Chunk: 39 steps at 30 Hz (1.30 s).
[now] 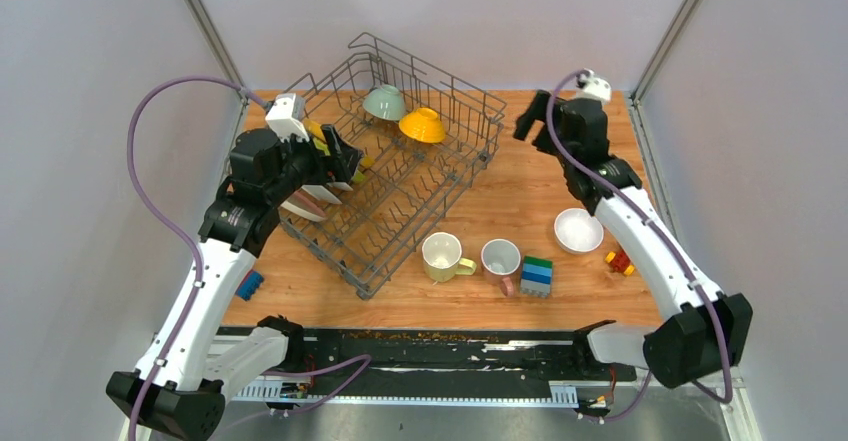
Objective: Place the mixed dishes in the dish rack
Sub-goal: Turn the bowl upside down on the dish rack, then pick up the bowl from the center of the board.
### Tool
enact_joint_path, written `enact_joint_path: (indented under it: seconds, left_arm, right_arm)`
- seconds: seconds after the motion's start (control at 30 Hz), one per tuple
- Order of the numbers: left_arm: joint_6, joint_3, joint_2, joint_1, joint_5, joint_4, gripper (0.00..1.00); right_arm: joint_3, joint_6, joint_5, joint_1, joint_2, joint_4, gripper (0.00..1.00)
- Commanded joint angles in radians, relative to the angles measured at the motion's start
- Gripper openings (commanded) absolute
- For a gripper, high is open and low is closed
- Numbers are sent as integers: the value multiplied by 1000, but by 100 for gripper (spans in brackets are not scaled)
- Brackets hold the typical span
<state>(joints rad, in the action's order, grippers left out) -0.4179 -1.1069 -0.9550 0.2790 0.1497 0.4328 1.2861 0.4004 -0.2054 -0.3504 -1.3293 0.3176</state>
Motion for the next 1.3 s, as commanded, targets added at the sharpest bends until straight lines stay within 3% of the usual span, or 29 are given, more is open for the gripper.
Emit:
enact_joint_path:
  seconds: [0.0, 0.2, 0.43, 0.8, 1.13, 1.27]
  left_arm:
    - [-4, 9, 22, -4, -26, -59, 100]
    - [-24, 18, 16, -4, -40, -88, 100]
    - [-31, 24, 8, -4, -28, -95, 100]
    - [-26, 28, 1, -4, -14, -104, 100]
    - [-28, 26, -7, -4, -6, -106, 100]
    - [-28, 25, -8, -4, -3, -106, 100]
  right_arm:
    - [-209, 244, -148, 122, 130, 75, 88]
    - [-327, 344, -114, 287, 250, 224, 89]
    - [-407, 406, -100, 413, 268, 372, 85]
    - [-574, 504, -37, 493, 252, 362, 66]
    - [-619, 504, -15, 512, 206, 301, 57]
    - [-631, 497, -9, 513, 194, 279, 45]
